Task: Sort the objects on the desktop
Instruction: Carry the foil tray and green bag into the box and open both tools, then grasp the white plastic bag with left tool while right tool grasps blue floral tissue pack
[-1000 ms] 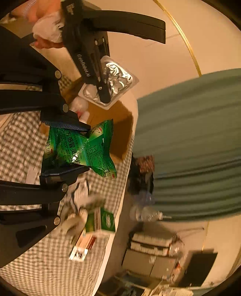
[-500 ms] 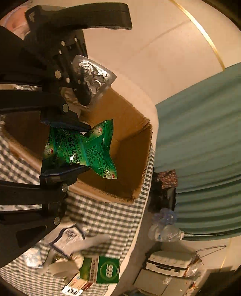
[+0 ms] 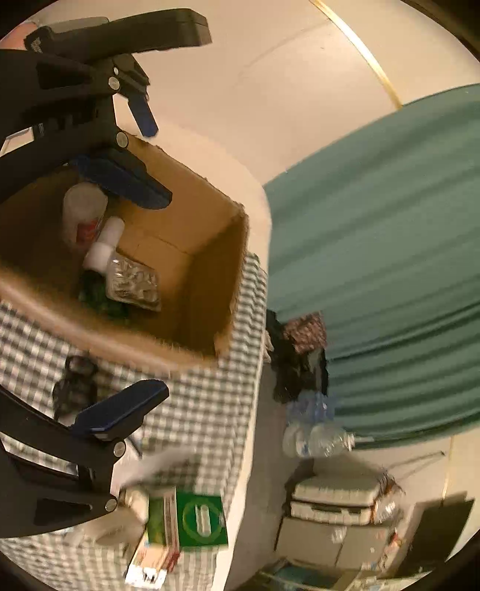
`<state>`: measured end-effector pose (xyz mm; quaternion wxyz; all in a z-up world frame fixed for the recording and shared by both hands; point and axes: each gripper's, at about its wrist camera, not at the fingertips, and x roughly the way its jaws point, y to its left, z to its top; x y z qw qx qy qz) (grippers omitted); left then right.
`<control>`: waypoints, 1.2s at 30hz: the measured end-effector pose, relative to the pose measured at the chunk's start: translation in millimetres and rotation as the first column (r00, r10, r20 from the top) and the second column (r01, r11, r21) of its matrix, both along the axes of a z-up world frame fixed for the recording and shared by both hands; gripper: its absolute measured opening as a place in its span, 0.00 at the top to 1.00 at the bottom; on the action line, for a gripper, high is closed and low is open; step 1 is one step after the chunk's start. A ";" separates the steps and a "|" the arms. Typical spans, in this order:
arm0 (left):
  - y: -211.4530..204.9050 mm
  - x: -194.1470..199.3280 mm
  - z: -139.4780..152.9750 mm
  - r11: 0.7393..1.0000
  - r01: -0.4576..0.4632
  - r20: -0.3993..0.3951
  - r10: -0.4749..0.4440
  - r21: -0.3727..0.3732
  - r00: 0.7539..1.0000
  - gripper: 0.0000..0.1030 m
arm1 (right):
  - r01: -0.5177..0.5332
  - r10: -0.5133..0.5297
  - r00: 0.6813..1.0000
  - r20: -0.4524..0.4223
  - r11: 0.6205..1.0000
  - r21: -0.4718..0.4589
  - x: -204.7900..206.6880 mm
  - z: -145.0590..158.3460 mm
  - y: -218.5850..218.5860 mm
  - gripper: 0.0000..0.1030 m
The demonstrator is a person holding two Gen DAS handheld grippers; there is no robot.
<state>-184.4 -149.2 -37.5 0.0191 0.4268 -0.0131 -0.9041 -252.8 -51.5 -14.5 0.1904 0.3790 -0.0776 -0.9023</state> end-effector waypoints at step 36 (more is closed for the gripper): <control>227.6 73.8 -38.8 0.990 0.127 -0.137 -0.118 0.060 0.983 0.00 | 0.304 -0.279 0.949 -0.146 0.934 0.188 158.0 -23.1 241.4 0.09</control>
